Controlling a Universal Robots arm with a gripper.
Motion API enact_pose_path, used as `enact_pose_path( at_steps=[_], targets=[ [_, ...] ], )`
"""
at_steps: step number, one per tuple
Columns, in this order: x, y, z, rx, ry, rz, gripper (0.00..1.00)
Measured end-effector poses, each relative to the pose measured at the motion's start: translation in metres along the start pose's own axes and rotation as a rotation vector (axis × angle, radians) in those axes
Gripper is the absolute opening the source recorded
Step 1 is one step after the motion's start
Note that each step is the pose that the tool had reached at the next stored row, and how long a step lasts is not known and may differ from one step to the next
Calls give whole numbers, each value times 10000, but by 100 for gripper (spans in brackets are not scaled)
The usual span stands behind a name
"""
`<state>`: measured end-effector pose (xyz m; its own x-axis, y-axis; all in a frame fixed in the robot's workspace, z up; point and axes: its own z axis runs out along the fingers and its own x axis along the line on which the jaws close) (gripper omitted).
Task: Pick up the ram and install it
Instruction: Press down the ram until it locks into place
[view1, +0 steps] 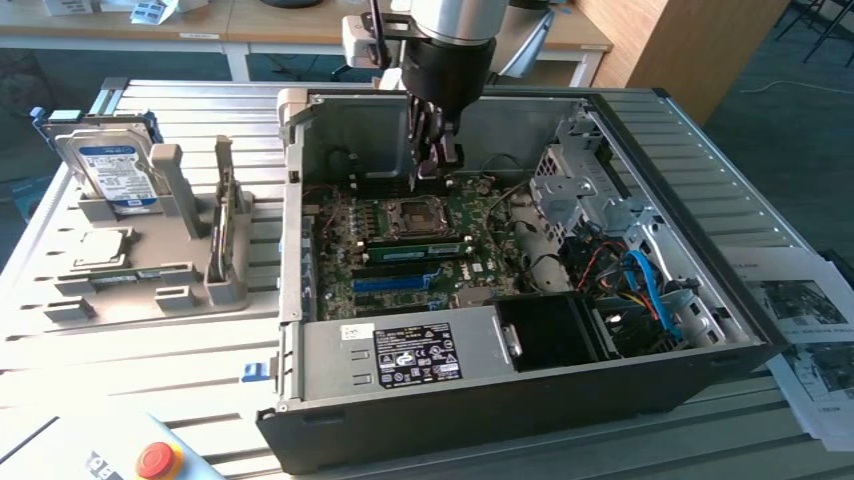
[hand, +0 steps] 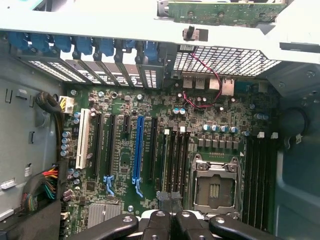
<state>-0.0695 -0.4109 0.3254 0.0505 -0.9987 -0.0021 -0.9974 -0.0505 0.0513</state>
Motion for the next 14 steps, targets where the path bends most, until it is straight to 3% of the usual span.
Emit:
enact_pose_path(
  at_steps=[11, 14],
  targets=[
    [0, 0, 0, 0, 0, 8, 10],
    [0, 0, 0, 0, -11, 244, 10]
  ],
)
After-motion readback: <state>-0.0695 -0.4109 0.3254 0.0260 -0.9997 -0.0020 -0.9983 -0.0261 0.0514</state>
